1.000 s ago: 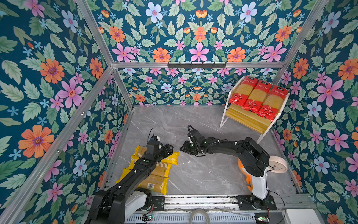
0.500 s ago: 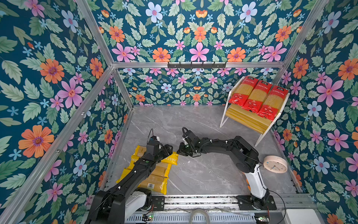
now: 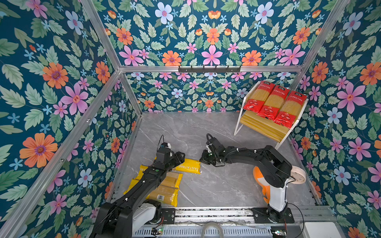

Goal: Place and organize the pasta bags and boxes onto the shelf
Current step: 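Lower both grippers onto the top yellow pasta bag and close them, then pull the yellow pasta bag off the pile with both grippers and rotate it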

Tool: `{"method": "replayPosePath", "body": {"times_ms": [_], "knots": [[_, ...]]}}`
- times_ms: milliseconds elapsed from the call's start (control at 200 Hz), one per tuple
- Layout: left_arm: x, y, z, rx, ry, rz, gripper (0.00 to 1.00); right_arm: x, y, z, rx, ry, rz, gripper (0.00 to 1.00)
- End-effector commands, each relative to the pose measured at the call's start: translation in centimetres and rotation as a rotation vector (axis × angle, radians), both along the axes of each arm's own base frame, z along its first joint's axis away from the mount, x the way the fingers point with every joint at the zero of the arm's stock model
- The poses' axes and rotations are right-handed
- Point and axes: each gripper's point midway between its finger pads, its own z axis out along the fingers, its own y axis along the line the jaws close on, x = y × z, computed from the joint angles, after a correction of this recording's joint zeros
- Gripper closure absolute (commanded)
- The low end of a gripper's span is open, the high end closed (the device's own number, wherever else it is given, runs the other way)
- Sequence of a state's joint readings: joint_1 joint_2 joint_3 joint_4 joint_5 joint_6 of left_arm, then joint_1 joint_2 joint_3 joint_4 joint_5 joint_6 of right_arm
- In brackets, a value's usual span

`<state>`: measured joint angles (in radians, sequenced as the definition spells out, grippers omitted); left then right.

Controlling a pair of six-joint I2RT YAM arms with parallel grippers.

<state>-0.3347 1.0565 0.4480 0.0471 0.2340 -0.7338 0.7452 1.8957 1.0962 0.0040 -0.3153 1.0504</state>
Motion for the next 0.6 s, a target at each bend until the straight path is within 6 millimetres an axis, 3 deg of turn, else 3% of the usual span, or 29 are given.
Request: {"method": "replayPosePath", "body": {"times_ms": [0,110,150,245,345,445,595], "knots": [[0.5,-0.8,1.0,-0.013,-0.033,-0.021,0.29,0.1,-4.3,-0.1,-0.041,-0.008,-0.099,1.00],[0.5,-2.6,1.3,-0.029,-0.050,-0.071,0.29,-1.2,-9.8,-0.9,-0.110,0.022,-0.181,1.00],[0.3,-3.7,1.2,-0.030,-0.050,-0.099,0.29,-1.7,-11.4,-0.2,-0.125,0.017,-0.205,1.00],[-0.7,-6.6,0.4,-0.022,-0.029,-0.181,0.29,-3.7,-13.9,-0.3,-0.183,0.035,-0.213,1.00],[-2.0,-8.6,-1.1,-0.023,0.014,-0.237,0.29,-6.2,-13.3,0.3,-0.191,0.053,-0.122,0.99],[-3.0,-9.1,-2.8,-0.020,0.060,-0.244,0.29,-8.5,-12.1,1.2,-0.255,0.033,0.022,0.85],[-5.2,-9.4,-4.6,-0.031,0.109,-0.241,0.29,-7.5,-11.2,2.9,-0.261,-0.062,0.110,0.54]]}}
